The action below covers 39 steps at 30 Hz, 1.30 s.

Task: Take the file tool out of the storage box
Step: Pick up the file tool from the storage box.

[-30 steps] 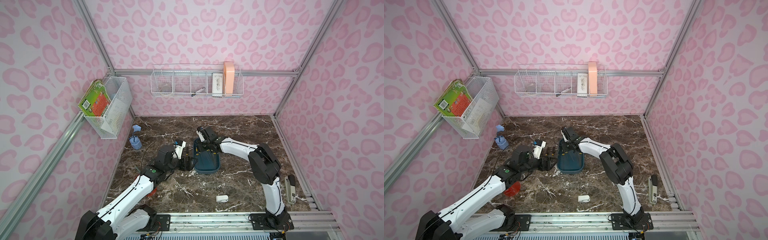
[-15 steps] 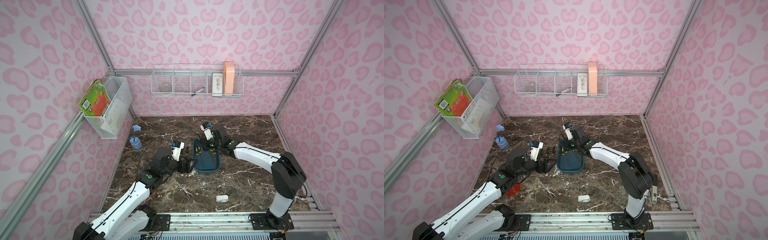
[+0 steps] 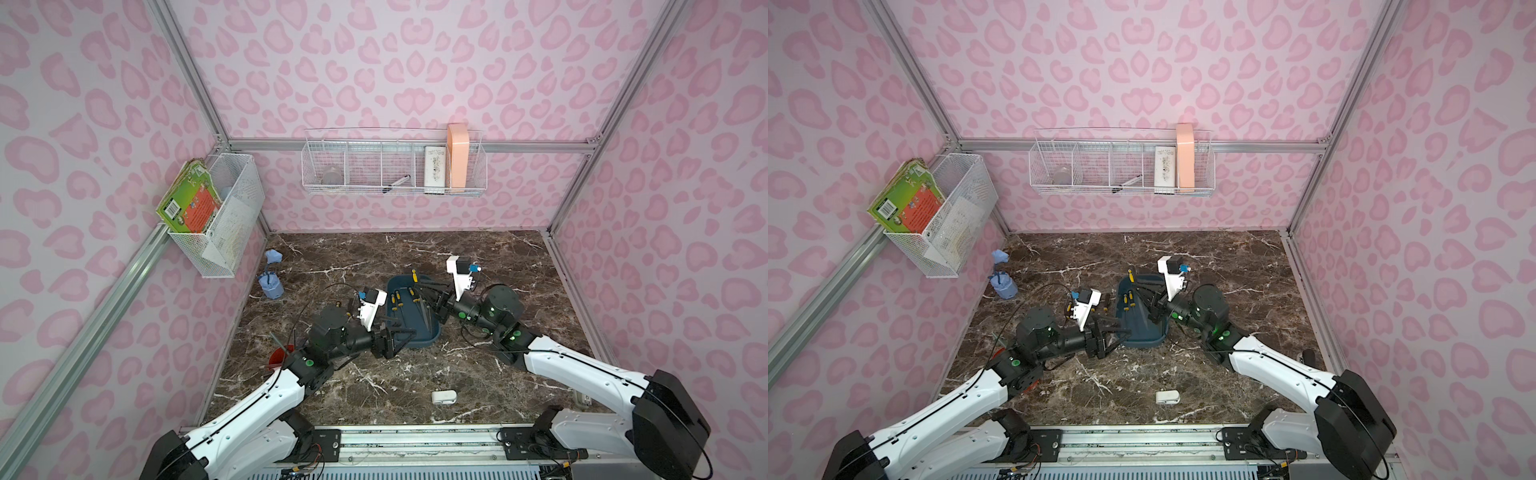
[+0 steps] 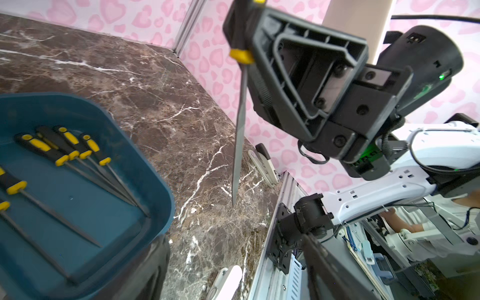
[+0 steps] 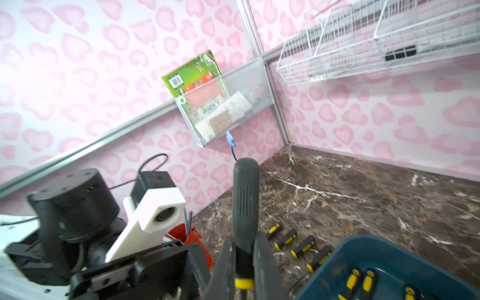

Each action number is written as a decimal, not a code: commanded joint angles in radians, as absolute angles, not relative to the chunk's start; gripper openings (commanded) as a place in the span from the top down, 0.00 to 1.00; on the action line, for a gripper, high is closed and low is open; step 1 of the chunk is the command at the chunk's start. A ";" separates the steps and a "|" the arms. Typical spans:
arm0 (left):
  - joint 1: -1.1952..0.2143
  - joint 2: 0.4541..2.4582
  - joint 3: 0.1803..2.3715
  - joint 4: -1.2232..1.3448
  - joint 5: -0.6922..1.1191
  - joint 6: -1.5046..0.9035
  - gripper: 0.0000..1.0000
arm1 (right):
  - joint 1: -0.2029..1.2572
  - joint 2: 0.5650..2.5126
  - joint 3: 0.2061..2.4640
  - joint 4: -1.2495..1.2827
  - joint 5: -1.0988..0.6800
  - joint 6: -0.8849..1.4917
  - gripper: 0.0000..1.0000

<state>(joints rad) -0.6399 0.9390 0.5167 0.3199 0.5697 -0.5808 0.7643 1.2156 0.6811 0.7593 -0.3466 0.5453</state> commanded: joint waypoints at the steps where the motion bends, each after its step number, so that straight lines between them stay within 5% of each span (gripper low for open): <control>1: -0.662 0.957 0.526 0.401 0.593 -0.588 0.19 | 0.775 1.200 0.656 0.935 -0.399 0.627 1.00; 13: -0.689 0.972 0.532 0.438 0.618 -0.573 0.32 | 0.816 1.227 0.632 1.077 -0.432 0.701 1.00; 16: -0.692 0.972 0.538 0.438 0.628 -0.568 0.51 | 0.821 1.240 0.625 1.105 -0.428 0.713 1.00; 29: -0.699 0.993 0.539 0.463 0.663 -0.587 0.62 | 0.834 1.261 0.601 1.178 -0.412 0.712 1.00; 39: -0.702 0.971 0.543 0.432 0.672 -0.582 0.94 | 0.833 1.264 0.586 1.197 -0.402 0.712 1.00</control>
<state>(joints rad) -0.7025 0.9794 0.5339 0.4294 0.6651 -0.5758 0.8330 1.2629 0.5884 1.1477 -0.4038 0.7177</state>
